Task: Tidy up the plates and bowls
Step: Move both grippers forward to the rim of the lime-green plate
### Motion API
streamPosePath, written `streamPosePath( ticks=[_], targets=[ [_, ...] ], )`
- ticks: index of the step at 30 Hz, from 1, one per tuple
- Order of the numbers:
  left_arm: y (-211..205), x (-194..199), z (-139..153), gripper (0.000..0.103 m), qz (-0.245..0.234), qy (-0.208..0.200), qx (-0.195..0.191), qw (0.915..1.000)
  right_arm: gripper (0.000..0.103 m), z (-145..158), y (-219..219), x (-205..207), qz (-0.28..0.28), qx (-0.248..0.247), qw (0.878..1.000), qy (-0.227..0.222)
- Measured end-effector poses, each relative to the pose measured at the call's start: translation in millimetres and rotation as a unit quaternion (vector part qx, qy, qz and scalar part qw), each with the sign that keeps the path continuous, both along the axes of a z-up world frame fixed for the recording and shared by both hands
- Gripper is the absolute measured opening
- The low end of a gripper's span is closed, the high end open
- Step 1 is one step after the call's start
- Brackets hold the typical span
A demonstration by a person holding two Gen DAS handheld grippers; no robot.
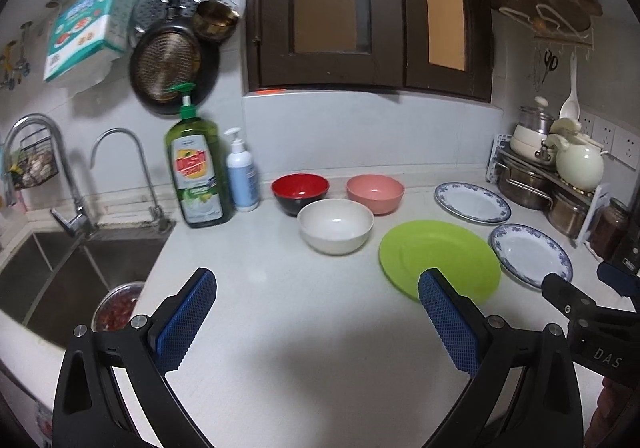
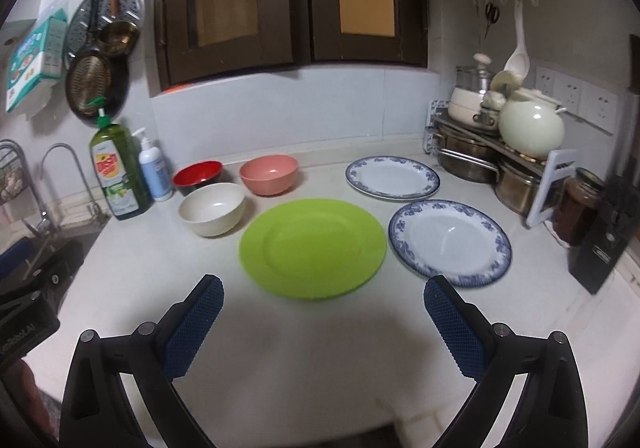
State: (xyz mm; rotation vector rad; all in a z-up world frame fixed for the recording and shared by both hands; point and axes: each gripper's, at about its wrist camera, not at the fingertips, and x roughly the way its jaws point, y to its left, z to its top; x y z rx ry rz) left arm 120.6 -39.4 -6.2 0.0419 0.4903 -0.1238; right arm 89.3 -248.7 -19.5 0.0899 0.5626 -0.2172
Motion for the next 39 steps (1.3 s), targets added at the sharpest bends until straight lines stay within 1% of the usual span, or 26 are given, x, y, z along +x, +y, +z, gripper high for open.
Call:
streamPosePath(
  ticks=[3, 7, 9, 12, 14, 17, 18, 20, 23, 25, 27, 29, 32, 34, 39],
  targets=[
    [-17.0, 23.5, -5.6, 0.103, 0.003, -0.002, 0.006, 1.0000, 0.101, -5.7, -16.0, 29.2, -0.001, -0.004, 1.000, 0.002],
    [-35.1, 54.2, -16.7, 0.100, 0.007, 0.017, 0.006, 0.9998, 0.098, -17.7, -38.7, 63.5, 0.006, 0.007, 1.000, 0.014],
    [-42.6, 66.7, -24.1, 0.098, 0.008, 0.029, 0.006, 0.9995, 0.094, -25.8, -47.9, 80.3, 0.010, 0.007, 1.000, 0.024],
    [-52.8, 87.3, -33.4, 0.095, -0.001, 0.053, 0.007, 0.9986, 0.091, -36.4, -60.0, 98.8, 0.004, 0.014, 0.999, 0.041],
    [-59.7, 99.6, -38.4, 0.094, -0.009, 0.057, 0.012, 0.9983, 0.089, -42.3, -65.2, 109.7, 0.002, 0.019, 0.999, 0.046],
    [-68.8, 119.6, -46.2, 0.089, -0.027, 0.066, 0.016, 0.9973, 0.086, -50.3, -72.0, 120.1, -0.012, 0.020, 0.998, 0.055],
    [-71.9, 127.5, -50.4, 0.086, -0.034, 0.076, 0.017, 0.9964, 0.086, -54.5, -75.7, 124.6, -0.016, 0.028, 0.998, 0.061],
    [-78.6, 138.4, -58.2, 0.085, -0.043, 0.088, 0.016, 0.9951, 0.086, -60.9, -78.9, 131.3, -0.016, 0.029, 0.997, 0.068],
    [-90.9, 157.6, -75.3, 0.079, -0.060, 0.117, 0.018, 0.9912, 0.079, -73.4, -87.0, 143.0, -0.024, 0.027, 0.996, 0.082],
    [-97.6, 168.6, -85.9, 0.076, -0.069, 0.135, 0.023, 0.9882, 0.079, -81.4, -94.7, 150.2, -0.031, 0.032, 0.995, 0.088],
    [-104.2, 175.3, -93.1, 0.073, -0.076, 0.142, 0.030, 0.9864, 0.073, -88.4, -99.2, 156.3, -0.031, 0.031, 0.994, 0.095],
    [-110.7, 181.2, -100.4, 0.072, -0.084, 0.149, 0.039, 0.9845, 0.071, -96.2, -103.5, 163.5, -0.028, 0.028, 0.994, 0.105],
    [-116.0, 190.0, -110.4, 0.070, -0.089, 0.160, 0.046, 0.9820, 0.064, -107.2, -109.2, 173.3, -0.023, 0.038, 0.992, 0.120],
    [-118.0, 195.0, -115.2, 0.065, -0.093, 0.168, 0.042, 0.9804, 0.062, -112.1, -111.3, 177.7, -0.020, 0.042, 0.991, 0.127],
    [-123.0, 205.0, -126.5, 0.061, -0.096, 0.189, 0.033, 0.9768, 0.056, -118.6, -117.1, 186.6, -0.015, 0.043, 0.990, 0.135]
  ],
)
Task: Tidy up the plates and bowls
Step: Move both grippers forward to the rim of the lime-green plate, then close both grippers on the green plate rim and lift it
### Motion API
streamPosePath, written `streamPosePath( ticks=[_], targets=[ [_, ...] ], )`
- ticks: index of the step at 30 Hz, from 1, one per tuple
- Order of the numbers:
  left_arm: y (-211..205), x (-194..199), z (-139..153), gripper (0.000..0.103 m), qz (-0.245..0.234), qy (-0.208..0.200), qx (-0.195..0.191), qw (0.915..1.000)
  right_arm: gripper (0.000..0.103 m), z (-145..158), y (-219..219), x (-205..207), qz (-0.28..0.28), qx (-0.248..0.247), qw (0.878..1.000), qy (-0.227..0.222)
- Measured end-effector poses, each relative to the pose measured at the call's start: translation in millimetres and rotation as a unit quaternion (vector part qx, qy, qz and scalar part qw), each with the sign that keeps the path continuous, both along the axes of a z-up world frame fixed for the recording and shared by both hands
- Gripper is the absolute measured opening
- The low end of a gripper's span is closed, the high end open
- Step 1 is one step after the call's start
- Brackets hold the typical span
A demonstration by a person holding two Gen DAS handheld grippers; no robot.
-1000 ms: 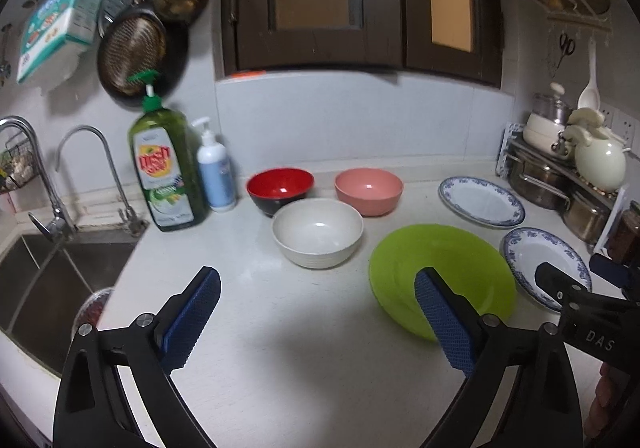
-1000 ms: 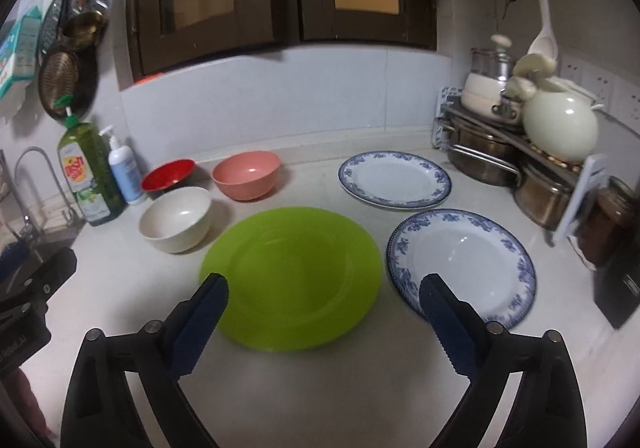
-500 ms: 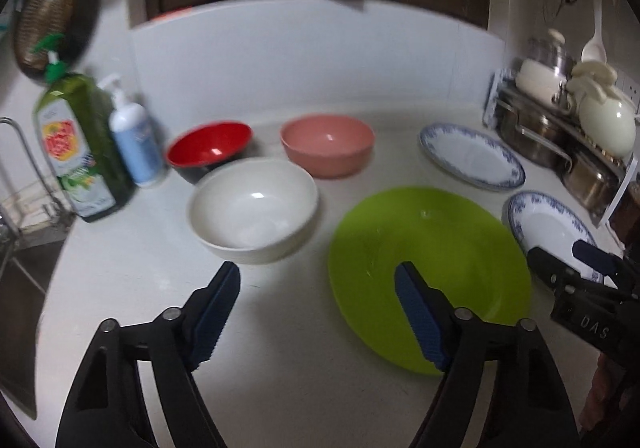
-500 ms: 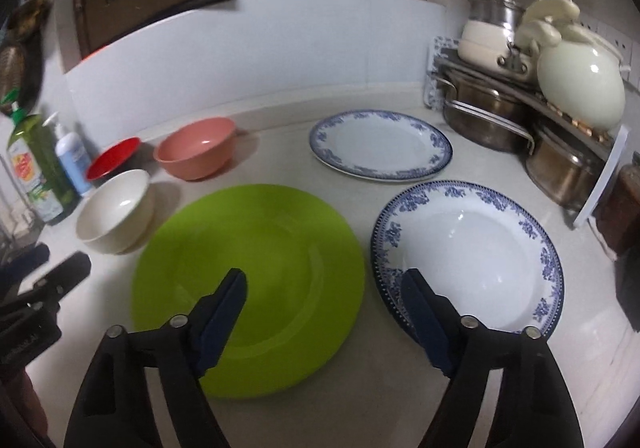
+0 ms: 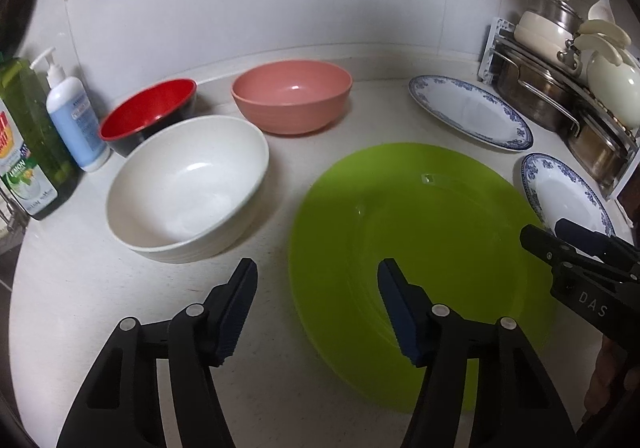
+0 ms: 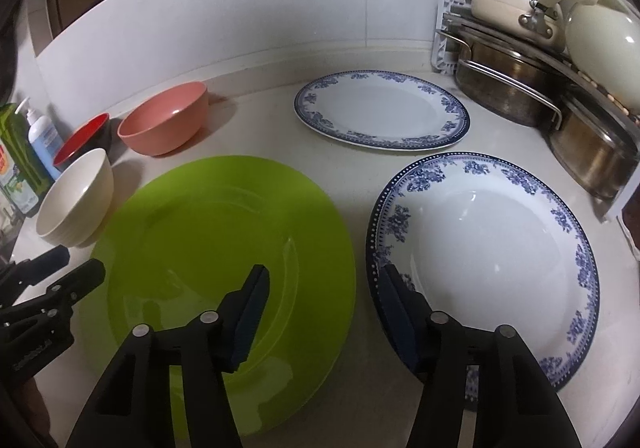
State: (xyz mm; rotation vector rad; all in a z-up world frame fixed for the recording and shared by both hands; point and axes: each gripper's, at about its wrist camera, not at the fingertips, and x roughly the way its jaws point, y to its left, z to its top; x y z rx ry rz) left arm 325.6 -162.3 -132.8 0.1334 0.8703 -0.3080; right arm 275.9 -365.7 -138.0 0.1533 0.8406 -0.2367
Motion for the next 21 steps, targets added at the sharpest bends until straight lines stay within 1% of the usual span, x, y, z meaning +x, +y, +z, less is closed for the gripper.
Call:
streamPosePath(
  ticks=[3, 8, 10, 16, 21],
  targets=[
    [-1.8, 3.3, -4.0, 0.057, 0.000, 0.006, 0.000, 1.0000, 0.051, -3.9, -1.4, 4.6, 0.005, -0.002, 1.000, 0.006],
    [-1.3, 7.3, -7.4, 0.054, 0.002, 0.009, -0.001, 1.0000, 0.050, -6.4, -1.2, 8.4, 0.013, -0.007, 1.000, 0.008],
    [-1.3, 9.6, -9.2, 0.049, 0.002, 0.011, -0.001, 0.9999, 0.049, -7.0, -1.2, 10.5, 0.016, -0.011, 1.000, 0.009],
    [-2.3, 15.6, -13.9, 0.043, 0.002, 0.019, -0.003, 0.9998, 0.049, -8.1, -2.2, 16.0, 0.022, -0.023, 0.999, 0.013],
    [-1.9, 19.8, -17.6, 0.040, 0.001, 0.031, -0.009, 0.9995, 0.045, -8.6, -0.4, 20.1, 0.031, -0.040, 0.999, 0.017]
  ],
)
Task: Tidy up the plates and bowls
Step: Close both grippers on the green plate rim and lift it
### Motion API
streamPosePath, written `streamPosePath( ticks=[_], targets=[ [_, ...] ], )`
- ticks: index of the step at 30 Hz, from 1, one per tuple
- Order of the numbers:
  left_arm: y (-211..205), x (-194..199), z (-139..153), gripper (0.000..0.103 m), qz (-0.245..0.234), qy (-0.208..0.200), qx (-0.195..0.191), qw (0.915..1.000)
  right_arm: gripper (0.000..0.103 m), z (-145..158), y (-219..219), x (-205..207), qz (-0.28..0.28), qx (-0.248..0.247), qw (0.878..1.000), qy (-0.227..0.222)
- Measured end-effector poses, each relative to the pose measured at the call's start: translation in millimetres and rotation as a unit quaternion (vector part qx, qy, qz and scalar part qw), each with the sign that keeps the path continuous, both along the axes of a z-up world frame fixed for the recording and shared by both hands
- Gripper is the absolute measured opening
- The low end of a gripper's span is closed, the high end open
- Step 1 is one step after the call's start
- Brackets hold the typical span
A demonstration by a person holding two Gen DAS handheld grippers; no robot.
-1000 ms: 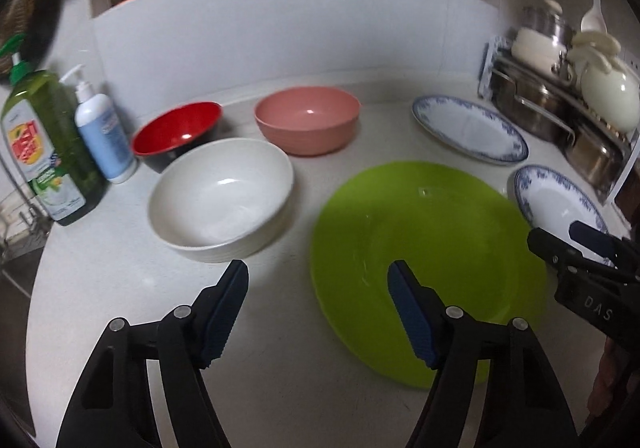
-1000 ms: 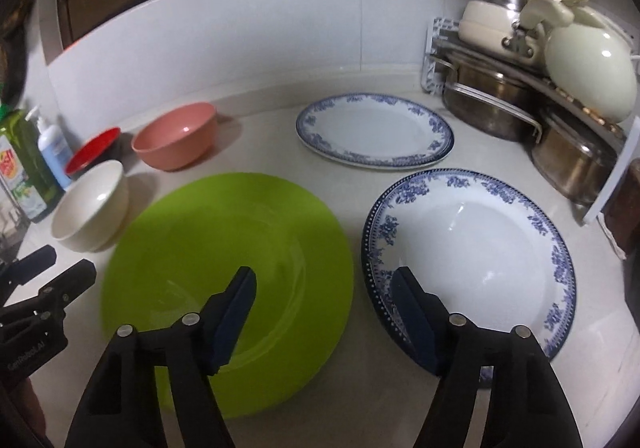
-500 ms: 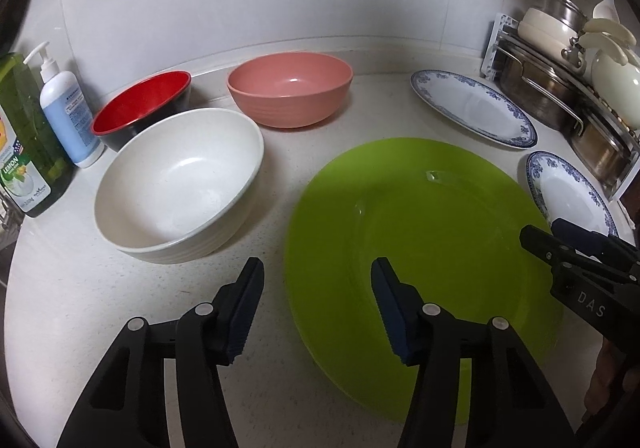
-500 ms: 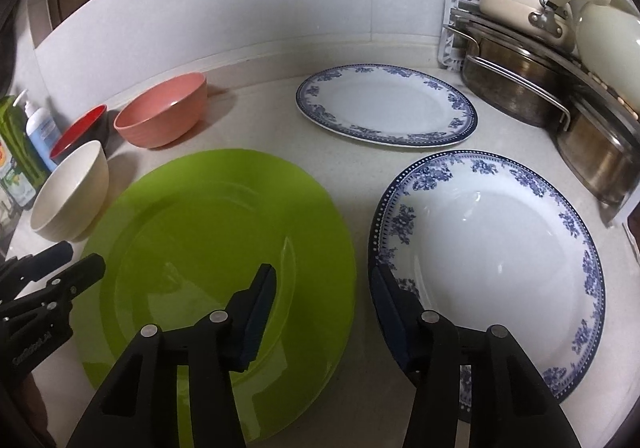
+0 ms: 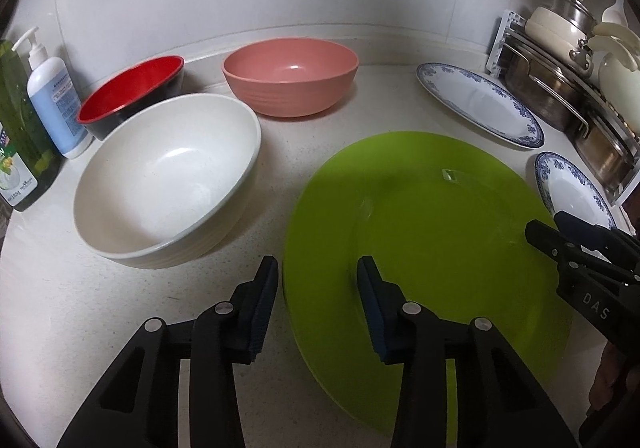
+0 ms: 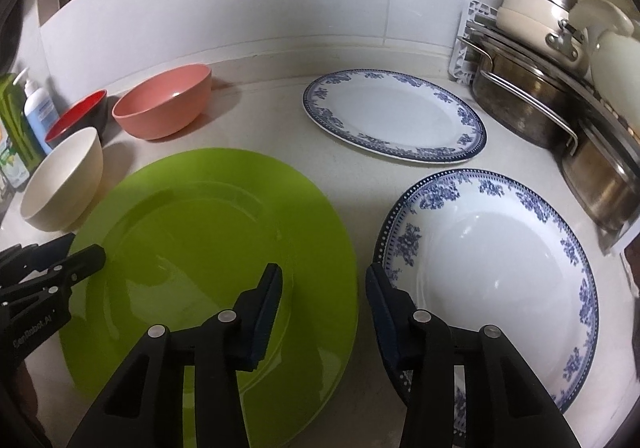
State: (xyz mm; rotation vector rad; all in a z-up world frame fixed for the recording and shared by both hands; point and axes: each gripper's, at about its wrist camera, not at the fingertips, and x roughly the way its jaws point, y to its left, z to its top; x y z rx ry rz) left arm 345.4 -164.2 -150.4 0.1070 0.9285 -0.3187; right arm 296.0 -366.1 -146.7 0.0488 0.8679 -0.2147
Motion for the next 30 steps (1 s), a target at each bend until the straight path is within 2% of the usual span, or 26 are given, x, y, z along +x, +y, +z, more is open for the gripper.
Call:
streamPosePath(
  ticks=[11, 16, 25, 30],
  targets=[
    [0.5, 0.3, -1.2, 0.039, -0.005, 0.002, -0.009, 0.9999, 0.039, -2.1, 5.5, 4.2, 0.015, -0.025, 0.999, 0.013],
    [1.4, -2.2, 0.9, 0.038, -0.003, -0.004, -0.006, 1.0000, 0.037, 0.8, 5.6, 1.4, 0.012, -0.020, 1.000, 0.012],
    [7.9, -21.2, 24.1, 0.035, -0.003, -0.037, -0.005, 0.9993, 0.035, 20.7, 12.8, -16.1, 0.008, -0.022, 1.000, 0.010],
    [19.2, -34.4, 34.8, 0.035, 0.011, -0.038, -0.009, 0.9992, 0.035, 36.4, 22.6, -27.9, 0.011, -0.012, 1.000, 0.006]
  ],
)
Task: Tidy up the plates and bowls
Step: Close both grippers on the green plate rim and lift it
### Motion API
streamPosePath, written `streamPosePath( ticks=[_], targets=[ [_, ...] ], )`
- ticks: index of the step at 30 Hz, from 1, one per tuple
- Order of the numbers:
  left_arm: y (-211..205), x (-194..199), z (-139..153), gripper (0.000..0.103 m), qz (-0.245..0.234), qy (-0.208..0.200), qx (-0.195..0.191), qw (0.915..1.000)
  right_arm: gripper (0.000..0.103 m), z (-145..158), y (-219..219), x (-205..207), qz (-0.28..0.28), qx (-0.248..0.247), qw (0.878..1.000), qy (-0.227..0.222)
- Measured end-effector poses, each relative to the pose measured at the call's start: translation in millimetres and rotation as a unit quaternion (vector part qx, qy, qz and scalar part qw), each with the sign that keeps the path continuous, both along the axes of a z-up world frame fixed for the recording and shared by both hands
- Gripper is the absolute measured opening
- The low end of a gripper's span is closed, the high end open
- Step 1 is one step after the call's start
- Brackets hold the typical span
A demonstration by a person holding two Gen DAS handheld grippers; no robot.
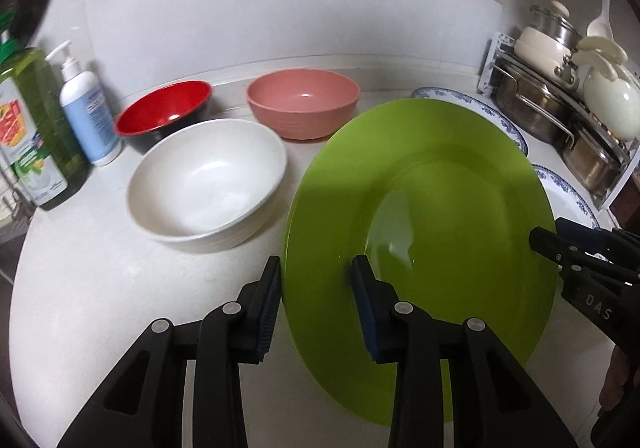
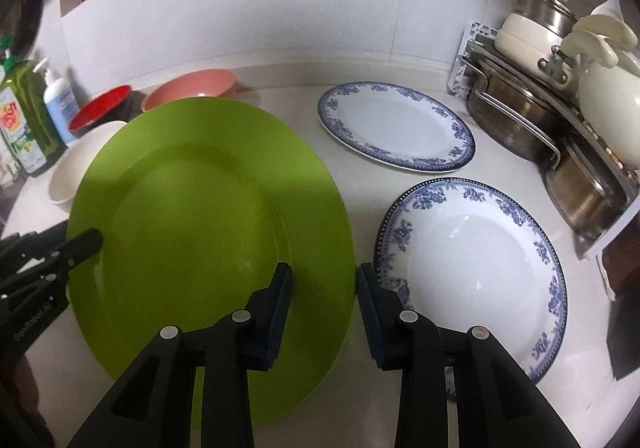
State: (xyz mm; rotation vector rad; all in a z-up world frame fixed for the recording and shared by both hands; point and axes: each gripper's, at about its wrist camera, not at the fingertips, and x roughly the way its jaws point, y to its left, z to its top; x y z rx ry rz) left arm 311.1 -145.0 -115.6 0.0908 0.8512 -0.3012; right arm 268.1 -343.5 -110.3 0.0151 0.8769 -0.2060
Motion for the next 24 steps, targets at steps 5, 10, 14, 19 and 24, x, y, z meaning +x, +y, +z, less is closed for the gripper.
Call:
streamPosePath(
  ticks=[5, 10, 14, 19, 24],
  targets=[
    [18.9, -17.8, 14.6, 0.035, 0.018, -0.006, 0.000, 0.9998, 0.035, 14.5, 14.8, -11.5, 0.006, 0.017, 1.000, 0.002],
    [39.1, -38.2, 27.1, 0.035, 0.036, -0.007, 0.009, 0.9993, 0.035, 23.5, 37.1, -19.4, 0.023, 0.034, 0.999, 0.019],
    [63.5, -54.6, 34.3, 0.035, 0.059, -0.003, 0.013, 0.9982, 0.035, 29.7, 60.1, -25.1, 0.044, 0.040, 0.998, 0.030],
    [94.0, -71.0, 44.2, 0.036, 0.096, -0.006, 0.023, 0.9951, 0.035, 32.6, 95.8, -28.4, 0.080, 0.051, 0.995, 0.043],
    [126.1, -82.9, 51.9, 0.036, 0.135, -0.011, 0.031, 0.9903, 0.035, 31.7, 134.8, -29.2, 0.116, 0.060, 0.990, 0.051]
  ],
)
